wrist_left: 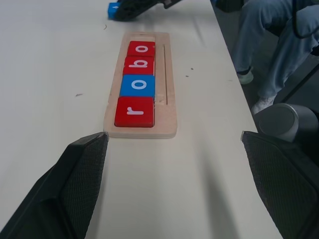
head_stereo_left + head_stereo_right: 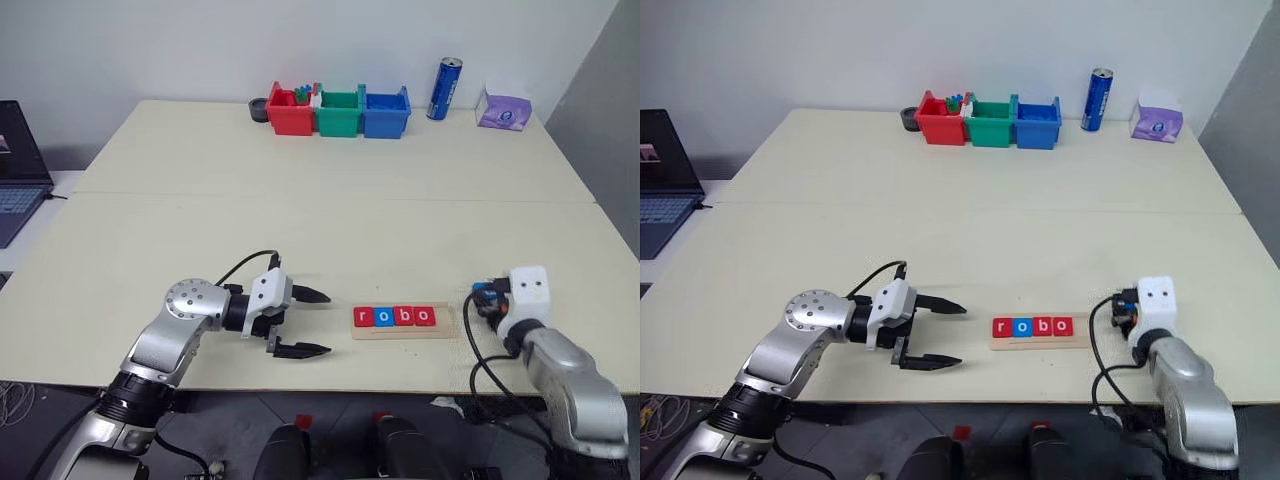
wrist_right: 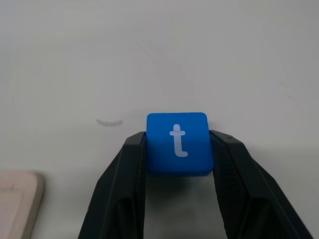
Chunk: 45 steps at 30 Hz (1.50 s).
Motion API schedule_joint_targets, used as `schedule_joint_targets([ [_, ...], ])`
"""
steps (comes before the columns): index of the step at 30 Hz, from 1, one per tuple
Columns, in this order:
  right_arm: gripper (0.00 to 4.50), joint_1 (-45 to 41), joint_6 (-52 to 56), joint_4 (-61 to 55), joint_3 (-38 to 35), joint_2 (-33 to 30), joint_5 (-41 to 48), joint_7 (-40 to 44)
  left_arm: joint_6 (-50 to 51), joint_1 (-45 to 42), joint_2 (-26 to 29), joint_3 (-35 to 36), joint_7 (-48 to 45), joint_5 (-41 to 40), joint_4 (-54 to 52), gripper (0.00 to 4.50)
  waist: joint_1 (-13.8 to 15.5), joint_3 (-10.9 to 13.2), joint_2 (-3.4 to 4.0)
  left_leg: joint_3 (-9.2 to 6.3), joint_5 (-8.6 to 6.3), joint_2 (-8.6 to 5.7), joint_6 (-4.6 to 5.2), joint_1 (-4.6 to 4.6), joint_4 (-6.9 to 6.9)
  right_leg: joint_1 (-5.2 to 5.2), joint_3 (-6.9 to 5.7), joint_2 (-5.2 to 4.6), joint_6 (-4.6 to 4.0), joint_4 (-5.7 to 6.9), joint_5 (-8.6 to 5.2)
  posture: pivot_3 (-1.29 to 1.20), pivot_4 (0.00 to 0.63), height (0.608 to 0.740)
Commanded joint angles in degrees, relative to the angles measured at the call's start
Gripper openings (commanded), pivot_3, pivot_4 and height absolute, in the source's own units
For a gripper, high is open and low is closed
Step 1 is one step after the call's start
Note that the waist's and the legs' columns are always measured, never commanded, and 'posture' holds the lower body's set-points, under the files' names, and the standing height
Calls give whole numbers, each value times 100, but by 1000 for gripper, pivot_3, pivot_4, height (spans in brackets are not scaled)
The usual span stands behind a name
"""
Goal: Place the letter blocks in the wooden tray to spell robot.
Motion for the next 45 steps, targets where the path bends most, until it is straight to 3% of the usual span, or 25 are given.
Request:
schedule_joint_targets([
  [1, 1463, 545, 238, -992, 21, 336, -28, -358, -66, -113, -7, -5, -119, -72, -2, 4500, -4, -1, 2, 0, 0, 0, 0, 1, 0, 0, 0, 0, 1, 0, -1, 0, 150, 740],
  [11, 1463, 1167, 259, -1227, 137, 1071, -78, -869, -111, -304, -75, -86, -276, -24, 177, 4500, -10, -5, 0, 9, 0, -1, 0, 18, 2, 4, 2, 1, 3, 0, -1, 0, 150, 740],
  [19, 4286, 1103, 137, -1149, -145, 1376, 98, -885, -81, -318, -119, -75, -266, 3, 150, 4500, -9, -5, 0, 9, 0, 0, 0, 17, 1, 4, 2, 1, 3, -1, -1, 0, 150, 740],
  [20, 4479, 1099, 115, -1162, -139, 1387, 95, -889, -77, -315, -121, -75, -263, 4, 146, 4500, -9, -5, 0, 9, 0, 0, 0, 17, 1, 4, 2, 1, 2, -2, -1, 0, 150, 740],
  [26, 4479, 785, -62, -1319, -293, 1112, 192, -680, -80, -333, -150, -93, -256, 25, 162, 4500, -10, -4, 1, 9, 0, 0, 0, 17, 1, 3, 2, 0, 2, -1, -1, 0, 150, 740],
  [29, 4479, 548, -44, -1345, -579, 678, 548, -183, -64, -362, -168, -100, -258, 29, 171, 4500, -9, -4, 1, 10, 0, -2, 0, 17, 1, 3, 2, 1, 3, -2, -1, 0, 150, 740],
  [33, 4479, 720, -441, -1014, -929, -1349, 1078, 1834, -60, -374, -177, -108, -290, 28, 173, 4500, -10, -1, 3, 16, 0, -10, 1, 12, 1, 3, 2, -2, 3, -6, -1, 0, 150, 740],
  [37, 4479, 1079, -1049, -526, -848, -2751, 1340, 3365, -114, -359, -166, -107, -318, 31, 197, 4500, -7, 1, -3, 15, 0, -14, 1, 12, 1, 10, -5, 4, 3, -12, -2, 0, 150, 740],
  [41, 4479, 983, -1661, 244, -407, -3658, 1179, 4266, -180, -357, -183, -116, -319, 52, 245, 4500, -16, 3, -7, 15, 0, -14, 1, 18, 2, 11, -4, 19, 2, -6, -1, 0, 150, 740],
  [45, 4479, 398, -2121, 1175, 0, -3996, 1023, 4674, -244, -314, -206, -140, -298, 75, 262, 4500, -29, 6, -11, 21, 0, -13, 1, 25, 4, 12, 0, 27, 0, -4, 1, 0, 150, 740],
])
